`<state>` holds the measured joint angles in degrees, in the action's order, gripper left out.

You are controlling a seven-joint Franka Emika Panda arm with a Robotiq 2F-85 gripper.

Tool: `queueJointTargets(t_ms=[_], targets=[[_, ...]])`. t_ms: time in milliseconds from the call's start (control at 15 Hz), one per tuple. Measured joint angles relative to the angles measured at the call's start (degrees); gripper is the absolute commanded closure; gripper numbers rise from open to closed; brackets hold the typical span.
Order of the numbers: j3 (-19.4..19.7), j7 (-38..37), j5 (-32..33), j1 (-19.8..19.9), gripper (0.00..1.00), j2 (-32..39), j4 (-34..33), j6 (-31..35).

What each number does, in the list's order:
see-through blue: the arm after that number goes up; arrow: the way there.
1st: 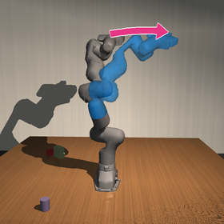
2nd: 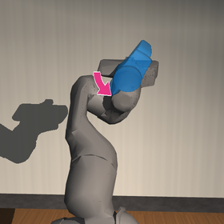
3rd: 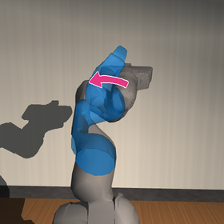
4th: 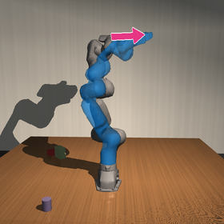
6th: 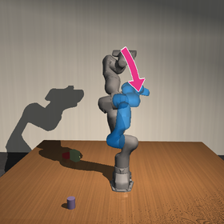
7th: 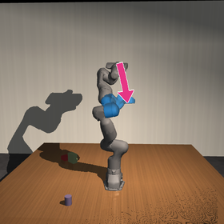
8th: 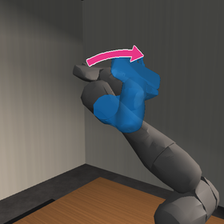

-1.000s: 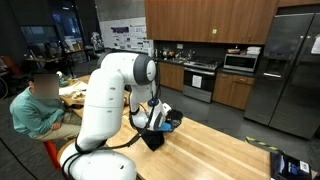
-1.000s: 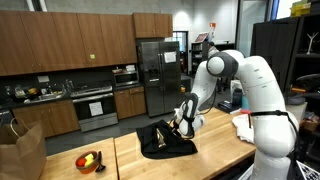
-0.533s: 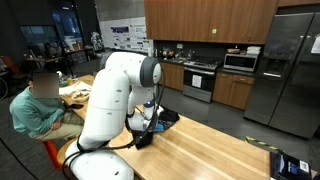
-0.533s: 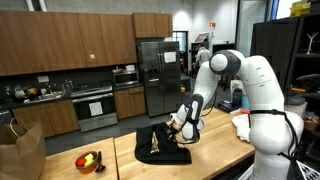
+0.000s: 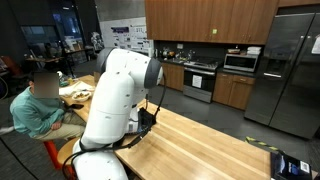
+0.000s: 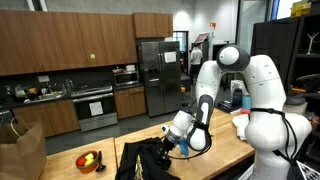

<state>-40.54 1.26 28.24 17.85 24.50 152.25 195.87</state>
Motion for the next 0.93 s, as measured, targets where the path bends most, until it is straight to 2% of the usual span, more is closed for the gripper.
queueJointTargets(t_ms=[200,333,600,933], targets=[[-10.4,-3.1,3.6,7.8,0.96,-0.2,0.2,-2.4],[-17.5,-4.2,5.2,14.7,0.96,-0.5,0.1,-3.9],[-33.5,-5.5,6.9,30.5,0.96,-1.1,-0.6,-6.0],[-55.9,-6.4,7.8,50.5,0.96,-0.6,-3.7,-11.8]])
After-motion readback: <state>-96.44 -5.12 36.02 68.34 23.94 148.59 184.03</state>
